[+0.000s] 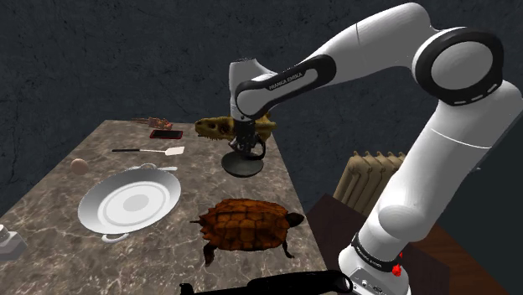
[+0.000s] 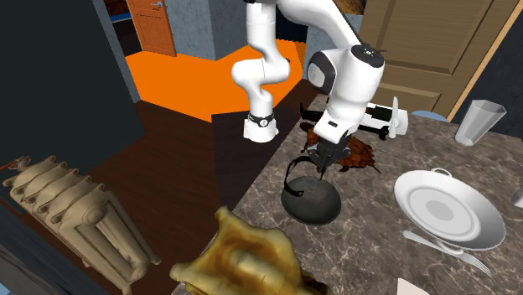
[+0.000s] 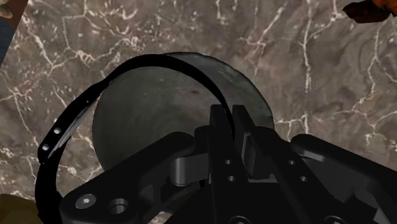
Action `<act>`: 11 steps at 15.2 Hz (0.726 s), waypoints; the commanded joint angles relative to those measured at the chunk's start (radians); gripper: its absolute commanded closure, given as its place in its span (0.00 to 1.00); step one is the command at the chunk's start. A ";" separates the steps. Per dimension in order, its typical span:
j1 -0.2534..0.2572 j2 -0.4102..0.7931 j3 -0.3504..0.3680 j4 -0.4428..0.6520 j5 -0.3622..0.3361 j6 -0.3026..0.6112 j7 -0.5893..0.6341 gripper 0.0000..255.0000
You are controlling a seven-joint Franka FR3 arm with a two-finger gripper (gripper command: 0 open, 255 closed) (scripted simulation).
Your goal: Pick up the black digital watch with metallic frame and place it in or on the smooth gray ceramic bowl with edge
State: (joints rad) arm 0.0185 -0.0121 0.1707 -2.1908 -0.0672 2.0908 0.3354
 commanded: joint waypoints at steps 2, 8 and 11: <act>0.020 0.106 0.019 0.126 -0.017 -0.025 0.048 1.00; 0.025 0.153 0.019 0.113 -0.030 0.033 0.063 1.00; 0.026 0.174 0.018 0.098 -0.037 0.070 0.069 1.00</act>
State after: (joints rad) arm 0.0439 0.1559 0.1888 -2.0866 -0.1018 2.1476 0.4022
